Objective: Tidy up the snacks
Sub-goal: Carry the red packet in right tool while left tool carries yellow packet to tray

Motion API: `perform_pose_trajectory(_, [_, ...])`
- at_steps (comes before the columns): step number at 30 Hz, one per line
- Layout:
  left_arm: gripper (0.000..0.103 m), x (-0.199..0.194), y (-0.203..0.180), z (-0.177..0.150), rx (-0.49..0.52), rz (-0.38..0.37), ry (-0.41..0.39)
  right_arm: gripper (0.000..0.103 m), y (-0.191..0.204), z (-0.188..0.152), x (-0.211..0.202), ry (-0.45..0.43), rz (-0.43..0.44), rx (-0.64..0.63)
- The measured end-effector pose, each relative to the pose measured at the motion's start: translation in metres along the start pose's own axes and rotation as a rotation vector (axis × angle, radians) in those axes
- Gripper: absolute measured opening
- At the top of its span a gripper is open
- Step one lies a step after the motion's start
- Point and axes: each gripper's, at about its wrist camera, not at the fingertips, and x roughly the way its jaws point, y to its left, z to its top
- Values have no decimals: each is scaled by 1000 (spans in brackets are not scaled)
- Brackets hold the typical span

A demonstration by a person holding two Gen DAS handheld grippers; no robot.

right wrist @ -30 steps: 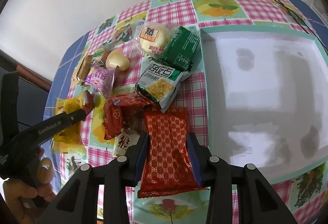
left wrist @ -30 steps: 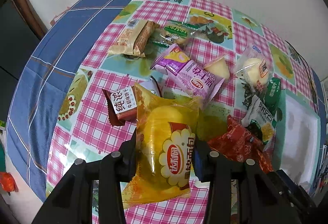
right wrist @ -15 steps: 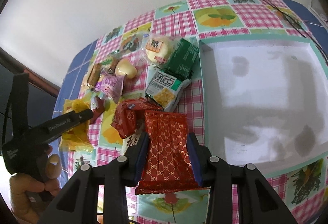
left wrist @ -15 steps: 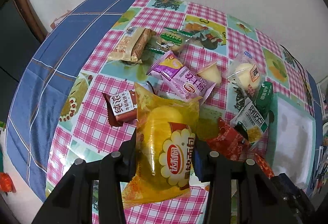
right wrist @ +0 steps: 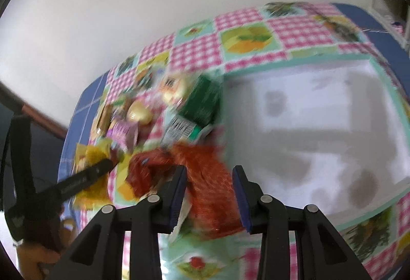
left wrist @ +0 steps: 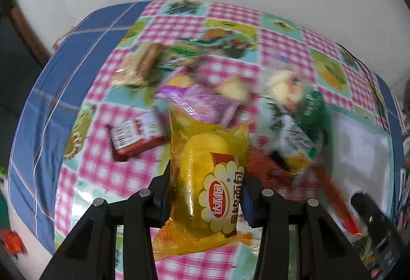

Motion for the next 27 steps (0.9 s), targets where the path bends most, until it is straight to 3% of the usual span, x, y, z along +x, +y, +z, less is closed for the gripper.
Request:
perform_pose_trajectory(7, [45,0,-62,-3,137,-41,-7,39,-37,12,-5,-28,-45,86])
perform_pose_trajectory(15, [45,10,-57,-12,138,-1,42,39,-45,6,9,29,-65,77])
perform_pose_trajectory(21, [45,0,-82,-15,207,-53,8,39,-59,6,7,33,-105,117])
perform_pose_trajectory(27, [45,0,-128,-17,318,-104,-12,39,-74,8,0,13,-206,145])
